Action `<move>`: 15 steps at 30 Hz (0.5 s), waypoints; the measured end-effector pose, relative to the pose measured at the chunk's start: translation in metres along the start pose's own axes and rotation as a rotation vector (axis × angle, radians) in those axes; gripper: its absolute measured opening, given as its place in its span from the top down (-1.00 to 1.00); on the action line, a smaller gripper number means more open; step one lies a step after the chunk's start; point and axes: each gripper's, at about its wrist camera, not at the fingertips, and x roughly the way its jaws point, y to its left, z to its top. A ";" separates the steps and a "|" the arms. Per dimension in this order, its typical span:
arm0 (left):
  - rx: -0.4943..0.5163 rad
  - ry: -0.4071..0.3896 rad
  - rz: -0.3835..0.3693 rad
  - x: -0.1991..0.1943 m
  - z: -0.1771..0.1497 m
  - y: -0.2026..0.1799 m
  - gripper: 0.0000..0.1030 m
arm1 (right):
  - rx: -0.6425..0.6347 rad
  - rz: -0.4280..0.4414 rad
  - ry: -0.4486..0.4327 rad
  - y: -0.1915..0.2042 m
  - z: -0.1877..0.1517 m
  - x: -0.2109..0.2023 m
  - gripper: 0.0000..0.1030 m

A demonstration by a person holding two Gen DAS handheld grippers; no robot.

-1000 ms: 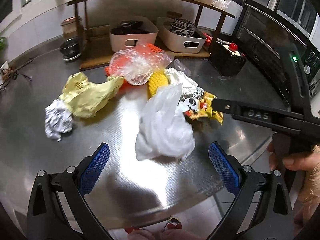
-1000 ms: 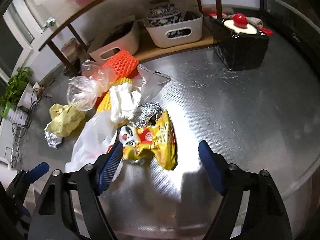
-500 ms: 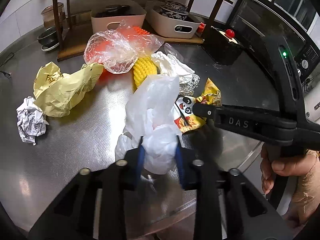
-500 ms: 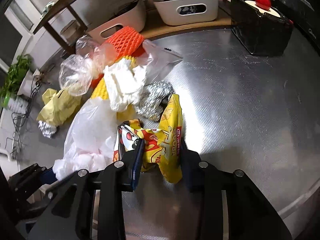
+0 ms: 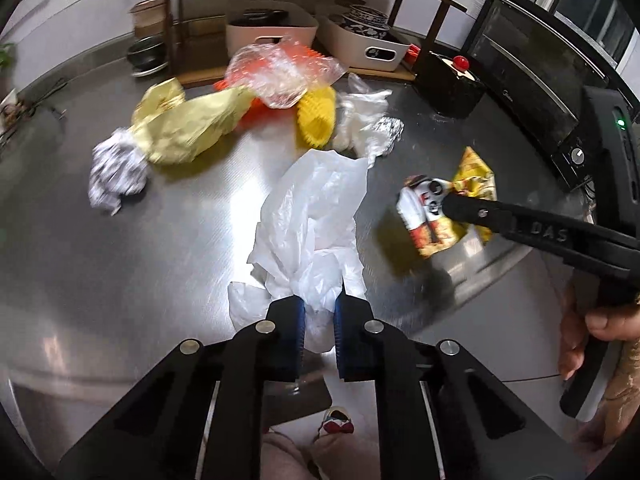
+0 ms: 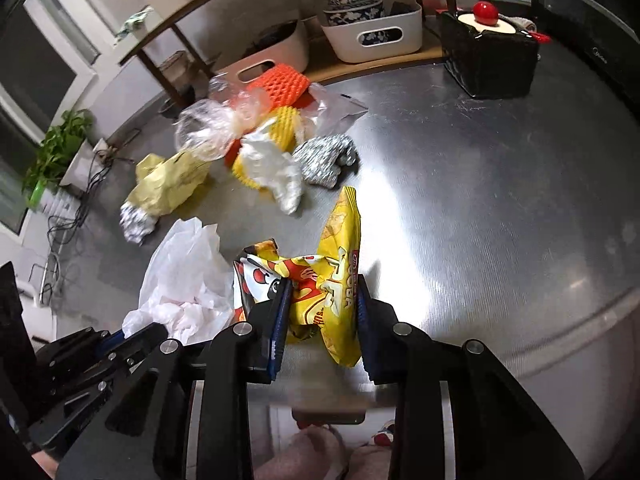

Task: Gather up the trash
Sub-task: 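Carry the white bag and yellow snack bag down over the bin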

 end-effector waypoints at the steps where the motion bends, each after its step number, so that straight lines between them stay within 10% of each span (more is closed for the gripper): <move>1: -0.011 0.000 0.004 -0.005 -0.007 0.002 0.80 | -0.003 -0.002 -0.001 0.002 -0.003 -0.002 0.39; 15: -0.089 -0.014 0.051 -0.073 -0.101 0.015 0.80 | -0.096 0.042 0.073 0.035 -0.098 -0.035 0.39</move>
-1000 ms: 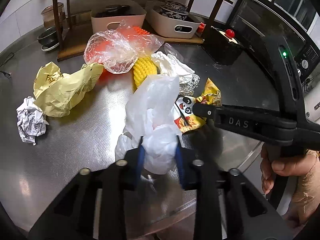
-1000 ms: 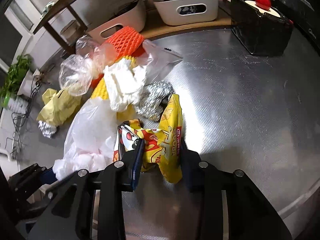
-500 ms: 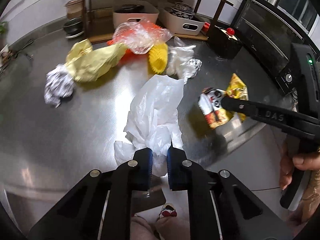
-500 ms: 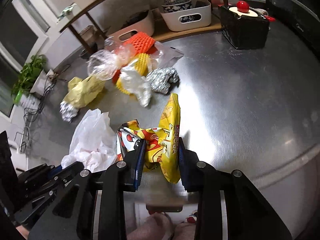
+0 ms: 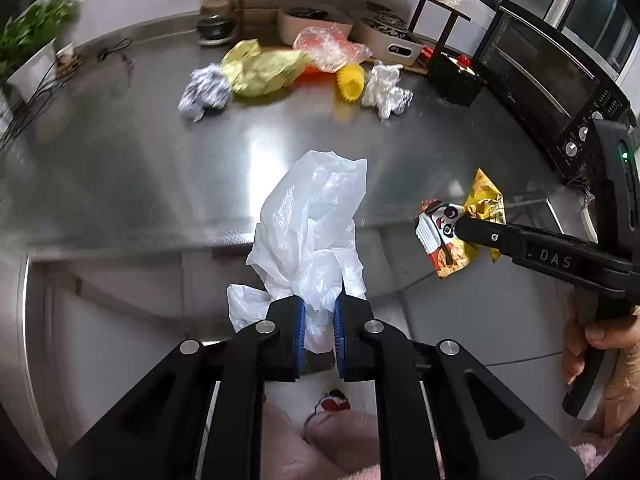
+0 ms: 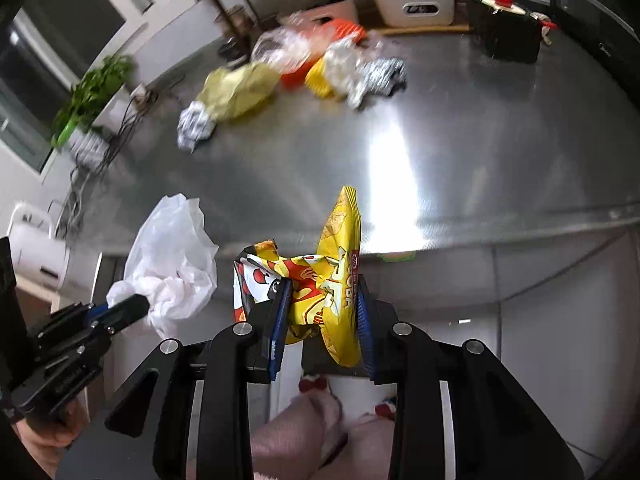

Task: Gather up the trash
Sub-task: 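Carry the white bag and yellow snack bag down over the bin, then open both tools to drop the bags into the bin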

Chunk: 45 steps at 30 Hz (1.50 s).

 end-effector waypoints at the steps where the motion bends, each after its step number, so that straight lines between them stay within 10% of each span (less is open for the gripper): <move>1: -0.007 0.008 0.003 -0.002 -0.008 0.002 0.80 | -0.006 -0.001 0.012 0.003 -0.006 0.002 0.39; 20: -0.115 0.251 0.002 0.102 -0.102 0.046 0.80 | 0.066 -0.061 0.200 0.000 -0.089 0.108 0.39; 45: -0.121 0.391 -0.038 0.236 -0.114 0.062 0.73 | 0.179 -0.095 0.332 -0.014 -0.110 0.237 0.30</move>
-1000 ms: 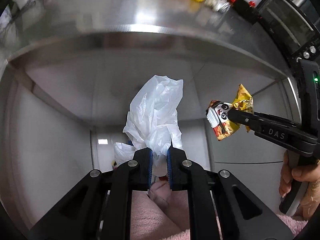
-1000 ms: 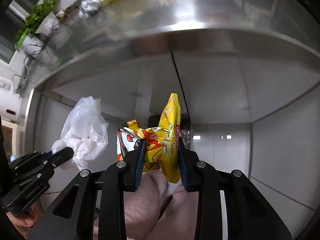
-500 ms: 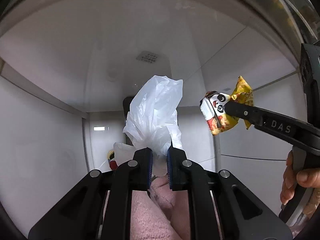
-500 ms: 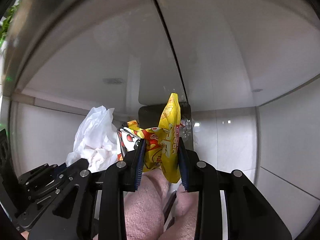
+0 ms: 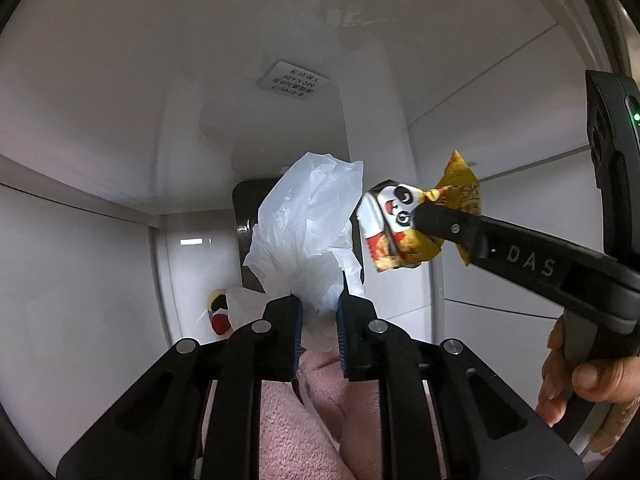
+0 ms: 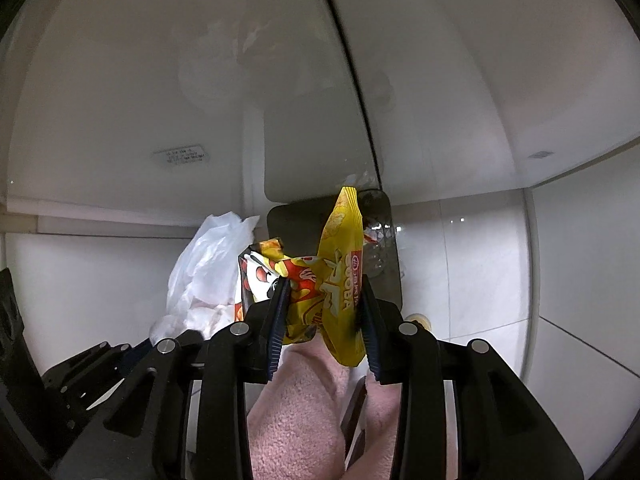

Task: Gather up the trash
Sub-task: 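Open both tools to drop the bags into the bin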

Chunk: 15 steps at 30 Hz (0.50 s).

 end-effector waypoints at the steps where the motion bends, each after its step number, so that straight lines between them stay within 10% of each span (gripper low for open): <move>1: -0.001 0.002 -0.001 0.000 0.000 0.001 0.71 | -0.002 -0.005 0.004 0.002 0.000 0.002 0.29; 15: 0.000 -0.026 0.032 -0.019 0.007 -0.007 0.15 | 0.007 -0.016 -0.034 0.004 0.020 -0.003 -0.28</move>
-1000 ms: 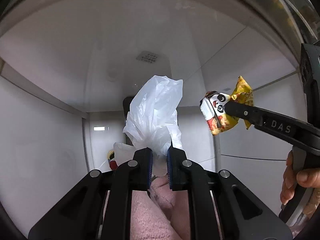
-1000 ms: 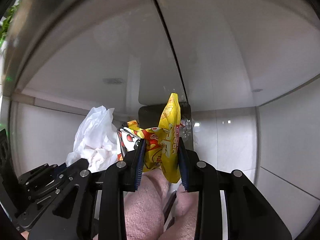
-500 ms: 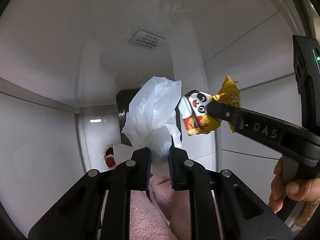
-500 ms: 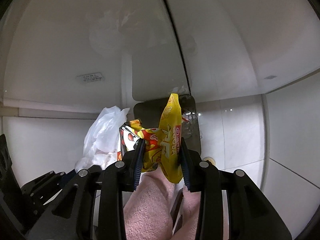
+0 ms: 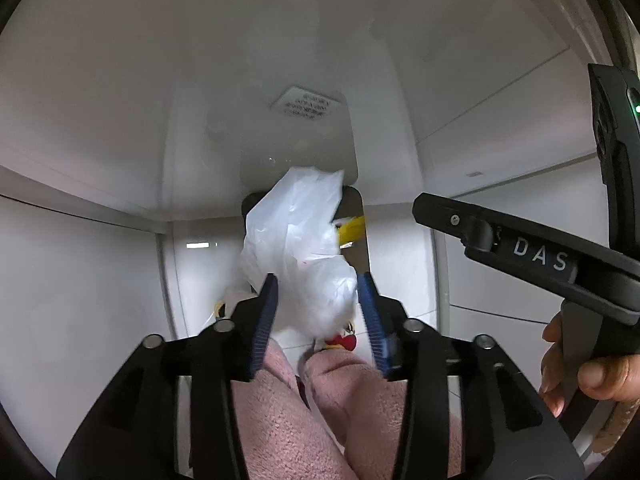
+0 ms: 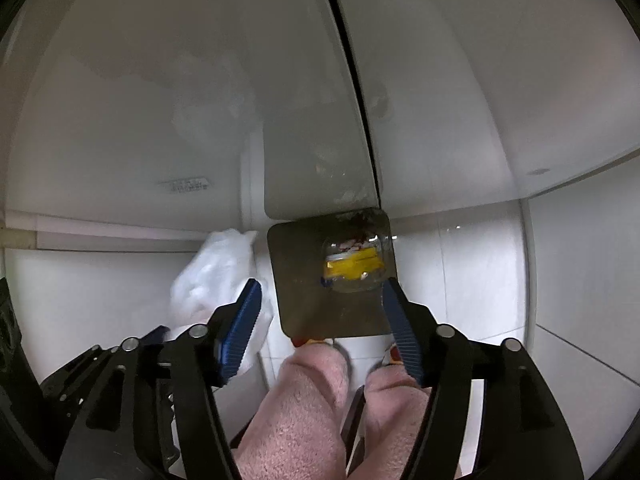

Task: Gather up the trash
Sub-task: 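Open both tools to drop the bags into the bin, then move both tools back to the counter toward the remaining trash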

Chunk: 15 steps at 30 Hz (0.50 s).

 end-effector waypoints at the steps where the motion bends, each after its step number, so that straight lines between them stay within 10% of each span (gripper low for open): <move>1: -0.001 -0.005 0.005 -0.003 -0.001 -0.001 0.04 | 0.000 -0.003 -0.002 0.000 0.000 -0.001 -0.33; 15: -0.005 -0.108 0.034 -0.071 -0.005 0.007 -0.68 | -0.075 -0.042 -0.095 0.003 -0.005 -0.076 -0.89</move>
